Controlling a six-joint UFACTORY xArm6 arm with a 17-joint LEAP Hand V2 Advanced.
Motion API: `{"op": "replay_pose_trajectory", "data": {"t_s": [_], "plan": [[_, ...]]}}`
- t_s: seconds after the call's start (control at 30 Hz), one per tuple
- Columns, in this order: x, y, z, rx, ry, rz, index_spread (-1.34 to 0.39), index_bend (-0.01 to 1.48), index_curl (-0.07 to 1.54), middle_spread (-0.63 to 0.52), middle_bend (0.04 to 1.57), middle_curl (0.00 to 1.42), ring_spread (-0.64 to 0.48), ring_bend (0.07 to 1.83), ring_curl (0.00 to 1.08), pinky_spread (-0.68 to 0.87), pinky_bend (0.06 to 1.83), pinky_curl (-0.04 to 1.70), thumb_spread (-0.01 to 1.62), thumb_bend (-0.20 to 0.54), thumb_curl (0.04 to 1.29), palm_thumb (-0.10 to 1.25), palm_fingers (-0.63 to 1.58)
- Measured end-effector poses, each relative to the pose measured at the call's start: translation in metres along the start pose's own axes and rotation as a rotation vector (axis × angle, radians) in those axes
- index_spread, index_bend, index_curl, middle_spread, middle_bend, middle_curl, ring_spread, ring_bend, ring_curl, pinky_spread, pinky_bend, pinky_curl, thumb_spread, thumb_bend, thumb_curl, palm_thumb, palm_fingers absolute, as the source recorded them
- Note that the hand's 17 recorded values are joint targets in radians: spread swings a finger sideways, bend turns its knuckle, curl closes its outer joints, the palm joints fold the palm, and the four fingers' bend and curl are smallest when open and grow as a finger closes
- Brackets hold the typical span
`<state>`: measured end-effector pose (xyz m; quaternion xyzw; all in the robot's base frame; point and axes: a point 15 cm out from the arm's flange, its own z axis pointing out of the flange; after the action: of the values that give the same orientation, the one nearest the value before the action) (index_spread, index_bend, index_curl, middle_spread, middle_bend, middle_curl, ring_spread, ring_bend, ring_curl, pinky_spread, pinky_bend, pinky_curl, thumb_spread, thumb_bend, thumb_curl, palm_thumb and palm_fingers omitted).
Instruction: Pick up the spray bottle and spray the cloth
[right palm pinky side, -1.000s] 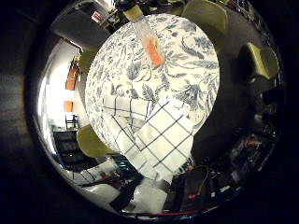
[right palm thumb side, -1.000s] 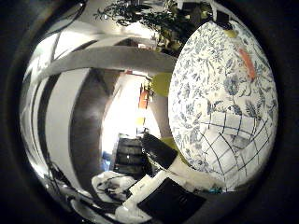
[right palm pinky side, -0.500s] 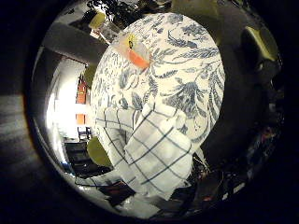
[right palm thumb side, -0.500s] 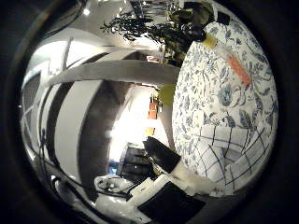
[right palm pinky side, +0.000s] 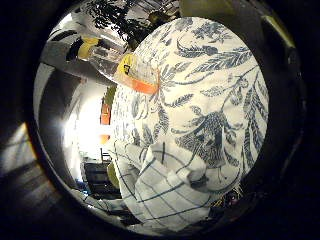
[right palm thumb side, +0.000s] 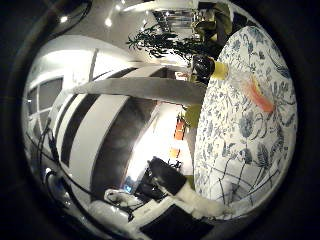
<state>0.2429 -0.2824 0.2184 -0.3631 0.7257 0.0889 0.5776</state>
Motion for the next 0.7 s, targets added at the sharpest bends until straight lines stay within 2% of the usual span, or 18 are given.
{"op": "replay_pose_trajectory", "data": {"t_s": [0.23,0.7], "plan": [[0.013,-0.023,-0.013,0.008,0.016,-0.041,-0.18,0.15,0.26,0.14,0.32,0.36,0.20,0.47,0.26,0.35,0.54,0.26,1.00,-0.028,0.29,0.44,0.05],[0.032,-0.045,0.011,-0.014,0.045,-0.078,-0.18,0.15,0.25,0.15,0.31,0.35,0.21,0.45,0.26,0.35,0.51,0.28,0.99,-0.025,0.30,0.46,0.06]]}}
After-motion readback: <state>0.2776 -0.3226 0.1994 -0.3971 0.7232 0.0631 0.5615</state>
